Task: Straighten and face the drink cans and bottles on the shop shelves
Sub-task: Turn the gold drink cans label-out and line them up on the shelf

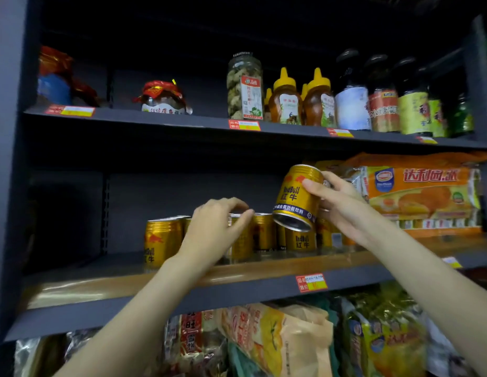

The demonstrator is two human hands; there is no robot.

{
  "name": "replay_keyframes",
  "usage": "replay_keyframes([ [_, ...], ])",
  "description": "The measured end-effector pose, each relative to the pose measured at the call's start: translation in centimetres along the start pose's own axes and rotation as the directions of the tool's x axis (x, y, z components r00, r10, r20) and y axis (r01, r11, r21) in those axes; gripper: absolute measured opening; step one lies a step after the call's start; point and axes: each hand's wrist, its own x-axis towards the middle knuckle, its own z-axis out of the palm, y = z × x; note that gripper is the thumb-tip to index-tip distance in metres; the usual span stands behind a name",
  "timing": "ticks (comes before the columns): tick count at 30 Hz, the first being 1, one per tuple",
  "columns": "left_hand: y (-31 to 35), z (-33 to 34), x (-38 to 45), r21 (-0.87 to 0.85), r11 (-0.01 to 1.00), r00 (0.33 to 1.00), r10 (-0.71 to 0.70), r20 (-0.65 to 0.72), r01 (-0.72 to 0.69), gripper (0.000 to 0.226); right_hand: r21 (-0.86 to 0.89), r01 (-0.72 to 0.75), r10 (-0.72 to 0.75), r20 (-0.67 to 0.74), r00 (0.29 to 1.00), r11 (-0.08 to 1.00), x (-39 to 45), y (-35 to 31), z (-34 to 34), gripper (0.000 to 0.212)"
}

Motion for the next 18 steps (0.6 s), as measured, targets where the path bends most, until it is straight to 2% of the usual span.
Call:
replay_keyframes([
  [1, 1.0, -0.3, -0.4, -0.154, 0.988, 1.000, -0.014, -0.008, 0.013, 0.035, 0.027, 0.011, -0.012, 0.028, 1.000, 1.000, -0.3, -0.1, 0.3, 0.055],
  [2, 1.9, -0.6, -0.9, -0.319, 0.946, 0.997, -0.049, 0.058, 0.065, 0.041, 0.044, 0.028, -0.031, 0.061, 0.998, 0.999, -0.5, -0.3, 0.8, 0.055],
  [4, 3.0, -0.6, -1.5, -0.564, 0.790, 0.957, -0.094, 0.273, 0.239, 0.064, 0.072, 0.072, -0.081, 0.128, 0.988, 0.995, -0.9, -0.6, 1.9, 0.053],
  [6, 2.9, -0.1, -1.9, -0.662, 0.668, 0.926, -0.117, 0.359, 0.341, 0.074, 0.131, 0.096, -0.117, 0.161, 0.980, 0.987, -1.2, -0.8, 3.1, 0.054],
  [8, 2.5, 0.1, -2.2, -0.720, 0.597, 0.934, -0.175, 0.313, 0.353, 0.068, 0.188, 0.098, -0.133, 0.182, 0.974, 0.977, -1.4, -0.8, 3.7, 0.060],
  [9, 2.2, 0.0, -2.2, -0.729, 0.602, 0.946, -0.202, 0.255, 0.326, 0.065, 0.179, 0.104, -0.139, 0.194, 0.971, 0.978, -1.5, -0.9, 3.8, 0.060],
  [11, 1.5, -0.4, -2.1, -0.675, 0.697, 0.966, -0.235, 0.104, 0.242, 0.063, 0.066, 0.099, -0.112, 0.225, 0.968, 0.993, -1.6, -1.0, 3.6, 0.056],
  [14, 0.7, -1.4, -1.7, -0.470, 0.878, 0.990, -0.127, -0.060, 0.084, 0.068, 0.055, -0.045, 0.033, 0.214, 0.976, 0.997, -1.3, -0.6, 3.7, 0.052],
  [16, 0.8, -1.5, -1.9, -0.423, 0.906, 0.997, -0.028, -0.071, -0.005, 0.071, 0.096, -0.102, 0.086, 0.159, 0.984, 0.990, -1.0, -0.2, 4.1, 0.052],
  [18, 1.1, -1.2, -2.0, -0.486, 0.874, 0.995, -0.045, -0.094, -0.006, 0.072, 0.196, -0.147, 0.121, 0.139, 0.983, 0.969, -0.9, 0.2, 4.4, 0.046],
])
